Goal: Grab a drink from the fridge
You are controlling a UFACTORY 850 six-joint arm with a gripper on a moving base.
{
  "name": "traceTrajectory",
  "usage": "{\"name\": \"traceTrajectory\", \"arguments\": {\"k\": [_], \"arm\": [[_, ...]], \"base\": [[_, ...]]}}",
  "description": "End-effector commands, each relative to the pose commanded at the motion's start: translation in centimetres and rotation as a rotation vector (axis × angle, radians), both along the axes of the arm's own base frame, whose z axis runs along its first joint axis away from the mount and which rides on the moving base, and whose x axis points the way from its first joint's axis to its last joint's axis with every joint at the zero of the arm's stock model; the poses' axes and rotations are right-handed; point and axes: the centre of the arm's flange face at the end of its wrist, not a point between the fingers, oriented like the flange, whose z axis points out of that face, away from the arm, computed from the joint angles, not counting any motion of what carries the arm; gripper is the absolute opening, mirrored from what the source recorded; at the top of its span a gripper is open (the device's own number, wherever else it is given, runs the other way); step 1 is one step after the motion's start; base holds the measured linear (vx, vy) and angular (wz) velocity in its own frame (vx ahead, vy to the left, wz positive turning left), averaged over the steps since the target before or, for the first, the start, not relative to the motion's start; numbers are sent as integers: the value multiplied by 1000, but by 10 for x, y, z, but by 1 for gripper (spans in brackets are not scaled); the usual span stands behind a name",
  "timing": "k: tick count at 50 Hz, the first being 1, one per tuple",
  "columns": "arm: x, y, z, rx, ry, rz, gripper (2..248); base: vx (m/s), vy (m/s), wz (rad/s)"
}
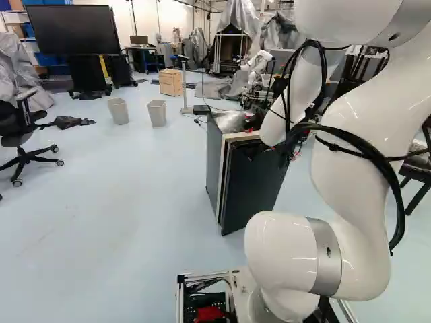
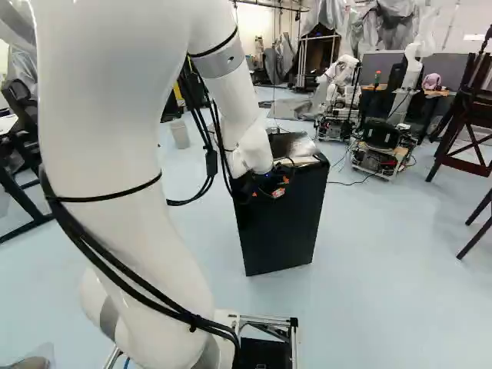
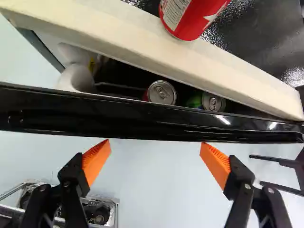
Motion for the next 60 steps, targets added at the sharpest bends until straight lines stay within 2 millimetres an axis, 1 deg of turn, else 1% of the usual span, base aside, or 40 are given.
{"name": "traceTrajectory", "arguments": {"k": [38, 60], "arm": [[24, -1, -1, -3, -10, 15, 247], [30, -1, -1, -4, -13, 18, 247]], "base": [[0, 0, 0], [0, 0, 0]]}}
